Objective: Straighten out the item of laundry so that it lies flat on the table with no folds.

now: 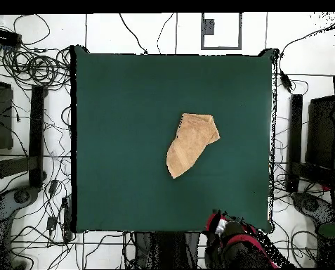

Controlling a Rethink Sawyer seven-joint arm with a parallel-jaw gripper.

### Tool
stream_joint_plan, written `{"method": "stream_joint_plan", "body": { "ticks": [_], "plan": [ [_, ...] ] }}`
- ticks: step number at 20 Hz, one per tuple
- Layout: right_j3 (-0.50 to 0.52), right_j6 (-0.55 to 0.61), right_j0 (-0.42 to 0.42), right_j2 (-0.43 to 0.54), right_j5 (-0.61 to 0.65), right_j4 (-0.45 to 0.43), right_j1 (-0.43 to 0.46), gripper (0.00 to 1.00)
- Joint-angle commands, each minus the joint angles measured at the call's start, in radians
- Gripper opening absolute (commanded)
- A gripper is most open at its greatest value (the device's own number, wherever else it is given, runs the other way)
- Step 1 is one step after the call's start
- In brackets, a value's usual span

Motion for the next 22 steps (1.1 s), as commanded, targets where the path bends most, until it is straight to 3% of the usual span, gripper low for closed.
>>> {"method": "stream_joint_plan", "body": {
  "ticks": [1, 4, 9, 13, 19, 22],
  "plan": [
    [0.083, -0.263, -0.122, 0.261, -0.093, -0.189, 0.214, 1.00],
    [0.022, -0.182, -0.151, 0.284, -0.147, -0.312, 0.341, 1.00],
    [-0.126, -0.102, -0.136, 0.245, -0.296, -0.481, 0.615, 1.00],
    [-0.227, -0.040, -0.120, 0.233, -0.366, -0.591, 0.767, 1.00],
    [-0.353, 0.004, -0.086, 0.243, -0.488, -0.749, 0.919, 1.00],
    [-0.406, 0.057, -0.039, 0.211, -0.555, -0.759, 0.960, 1.00]
  ]
}}
